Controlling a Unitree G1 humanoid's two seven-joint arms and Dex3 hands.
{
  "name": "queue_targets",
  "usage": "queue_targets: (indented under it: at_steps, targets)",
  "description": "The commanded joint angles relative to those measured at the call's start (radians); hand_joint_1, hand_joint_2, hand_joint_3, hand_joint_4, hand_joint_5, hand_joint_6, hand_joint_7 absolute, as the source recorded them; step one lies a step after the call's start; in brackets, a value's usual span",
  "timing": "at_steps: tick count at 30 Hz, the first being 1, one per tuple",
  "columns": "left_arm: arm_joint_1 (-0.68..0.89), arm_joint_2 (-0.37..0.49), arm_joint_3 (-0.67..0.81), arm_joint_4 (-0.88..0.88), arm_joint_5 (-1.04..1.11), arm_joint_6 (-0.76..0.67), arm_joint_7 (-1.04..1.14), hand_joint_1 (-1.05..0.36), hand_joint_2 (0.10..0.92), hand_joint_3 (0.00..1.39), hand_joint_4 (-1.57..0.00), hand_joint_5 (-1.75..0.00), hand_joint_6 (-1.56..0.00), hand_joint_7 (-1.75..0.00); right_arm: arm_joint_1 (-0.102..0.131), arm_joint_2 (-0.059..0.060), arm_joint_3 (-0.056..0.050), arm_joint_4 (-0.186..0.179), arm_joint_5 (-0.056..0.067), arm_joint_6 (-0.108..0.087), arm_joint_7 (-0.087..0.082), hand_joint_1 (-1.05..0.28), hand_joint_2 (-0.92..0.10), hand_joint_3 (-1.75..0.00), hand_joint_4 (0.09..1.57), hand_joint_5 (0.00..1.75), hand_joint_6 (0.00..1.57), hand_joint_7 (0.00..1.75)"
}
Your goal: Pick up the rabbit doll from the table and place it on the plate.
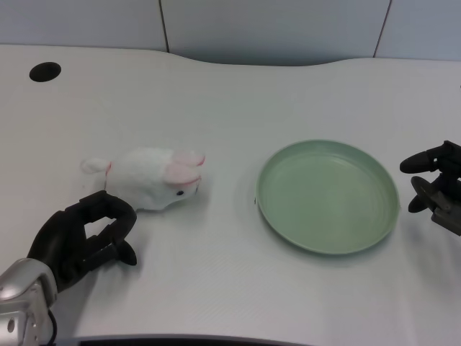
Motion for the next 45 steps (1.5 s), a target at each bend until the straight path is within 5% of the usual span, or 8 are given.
queue_targets:
  at_steps: [1, 15, 20, 24, 31, 35, 38, 45]
  targets:
    - [-0.006, 0.018, 0.000, 0.012, 0.005, -0.003, -0.008, -0.45, 0.921, 0.48, -0.59, -1.75, -0.38, -1.69, 0.016, -0.011, -0.013, -0.009, 0.020, 0.017, 0.005, -0.20, -0.92, -0.46, 0.49, 1.57, 0.42, 1.22]
    - [0.002, 0.014, -0.015, 0.009, 0.027, -0.065, 0.004, -0.44, 0.921, 0.49, -0.61, -1.75, -0.39, -1.70, 0.027, -0.012, -0.015, -0.016, 0.013, 0.006, -0.002, -0.20, -0.92, -0.46, 0.51, 1.58, 0.43, 1.24]
    - [0.053, 0.022, -0.120, -0.027, 0.284, -0.398, 0.232, -0.46, 0.921, 0.50, -0.59, -1.75, -0.41, -1.67, 0.037, -0.005, -0.016, -0.040, 0.018, 0.025, -0.010, -0.20, -0.92, -0.46, 0.49, 1.58, 0.42, 1.24]
    - [0.033, 0.050, -0.157, -0.034, 0.409, -0.644, 0.355, -0.44, 0.921, 0.48, -0.59, -1.75, -0.42, -1.68, 0.057, -0.009, -0.001, -0.064, -0.024, 0.004, -0.046, -0.18, -0.92, -0.46, 0.50, 1.55, 0.42, 1.22]
    - [-0.114, 0.204, -0.254, -0.007, 0.813, -0.710, 0.701, -0.46, 0.921, 0.43, -0.61, -1.63, -0.61, -1.30, 0.069, 0.003, 0.016, -0.094, -0.047, 0.014, -0.076, -0.17, -0.92, -0.46, 0.50, 1.50, 0.44, 1.18]
    - [-0.218, 0.286, -0.329, 0.014, 0.964, -0.654, 0.764, -0.56, 0.921, 0.32, -0.63, -1.03, -0.72, -0.57, 0.073, 0.000, 0.028, -0.114, -0.055, 0.042, -0.091, -0.16, -0.92, -0.47, 0.50, 1.49, 0.43, 1.16]
    - [-0.293, 0.319, -0.378, 0.030, 1.008, -0.598, 0.706, -0.67, 0.921, 0.21, -0.53, -0.51, -0.65, -0.14, 0.074, -0.002, 0.031, -0.104, -0.061, 0.014, -0.094, -0.14, -0.92, -0.47, 0.50, 1.48, 0.44, 1.15]
    - [-0.461, 0.325, -0.485, 0.092, 1.011, -0.462, 0.415, -0.92, 0.919, 0.08, -0.05, -0.08, -0.17, 0.00, 0.091, 0.001, 0.028, -0.140, -0.055, 0.046, -0.091, -0.14, -0.92, -0.47, 0.50, 1.46, 0.44, 1.12]
